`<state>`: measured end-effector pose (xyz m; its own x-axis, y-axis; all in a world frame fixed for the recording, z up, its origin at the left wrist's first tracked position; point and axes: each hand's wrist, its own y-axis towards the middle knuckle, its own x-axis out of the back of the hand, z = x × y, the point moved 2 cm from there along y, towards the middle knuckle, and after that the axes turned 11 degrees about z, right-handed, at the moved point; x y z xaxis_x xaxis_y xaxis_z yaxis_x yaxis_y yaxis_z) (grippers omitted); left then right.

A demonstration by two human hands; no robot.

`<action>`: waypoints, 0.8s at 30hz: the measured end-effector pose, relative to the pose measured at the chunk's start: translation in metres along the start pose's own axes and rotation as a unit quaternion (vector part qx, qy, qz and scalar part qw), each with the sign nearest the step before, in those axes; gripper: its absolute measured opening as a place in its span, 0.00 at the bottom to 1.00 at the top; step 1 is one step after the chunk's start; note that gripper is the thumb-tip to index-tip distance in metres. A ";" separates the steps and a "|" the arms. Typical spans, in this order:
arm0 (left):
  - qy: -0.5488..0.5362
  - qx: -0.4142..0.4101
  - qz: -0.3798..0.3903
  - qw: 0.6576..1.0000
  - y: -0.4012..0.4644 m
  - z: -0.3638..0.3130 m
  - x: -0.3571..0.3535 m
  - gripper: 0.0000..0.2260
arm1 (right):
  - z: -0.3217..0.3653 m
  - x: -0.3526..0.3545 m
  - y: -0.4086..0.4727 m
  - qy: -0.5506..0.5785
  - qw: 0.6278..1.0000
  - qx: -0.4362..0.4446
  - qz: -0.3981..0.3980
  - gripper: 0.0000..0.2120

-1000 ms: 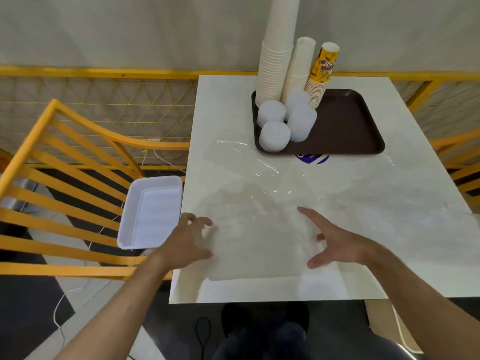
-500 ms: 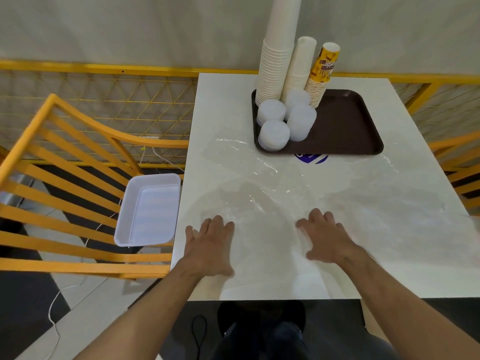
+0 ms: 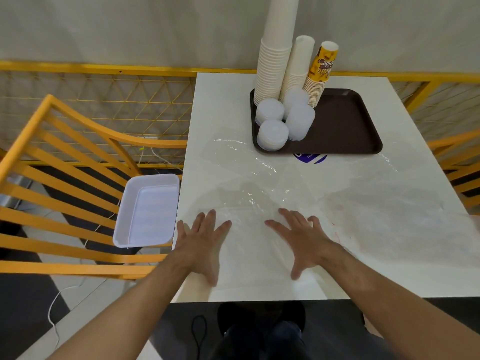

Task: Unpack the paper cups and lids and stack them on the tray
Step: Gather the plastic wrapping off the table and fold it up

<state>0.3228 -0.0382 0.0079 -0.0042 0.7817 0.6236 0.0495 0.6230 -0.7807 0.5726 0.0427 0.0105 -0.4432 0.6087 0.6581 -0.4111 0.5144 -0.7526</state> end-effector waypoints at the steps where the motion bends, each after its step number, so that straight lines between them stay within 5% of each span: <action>1: 0.005 0.000 0.006 1.000 -0.001 0.003 0.001 0.64 | -0.001 0.000 -0.001 -0.003 1.000 -0.003 0.002 0.69; 12: -0.006 -0.006 0.002 1.000 -0.006 0.022 0.005 0.67 | -0.006 0.003 -0.003 0.022 1.000 0.001 -0.018 0.68; 16: -0.119 -0.020 -0.113 0.986 -0.009 -0.001 0.030 0.46 | -0.013 0.007 -0.016 0.081 0.993 0.030 -0.078 0.57; 19: -0.236 -0.045 -0.187 0.953 -0.005 -0.032 0.048 0.23 | -0.026 0.013 -0.032 0.166 0.974 0.049 -0.144 0.34; 21: -0.350 -0.079 -0.187 0.915 -0.001 -0.059 0.057 0.14 | -0.043 0.017 -0.046 0.225 0.953 0.040 -0.200 0.20; 24: -0.488 -0.111 -0.163 0.851 0.004 -0.108 0.070 0.06 | -0.081 0.013 -0.067 0.294 0.904 -0.012 -0.309 0.13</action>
<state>0.4301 0.0164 0.0529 -0.8748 0.2875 0.3899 0.0740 0.8747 -0.4790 0.6587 0.0654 0.0675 0.3695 0.4131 0.8324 -0.4154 0.8747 -0.2497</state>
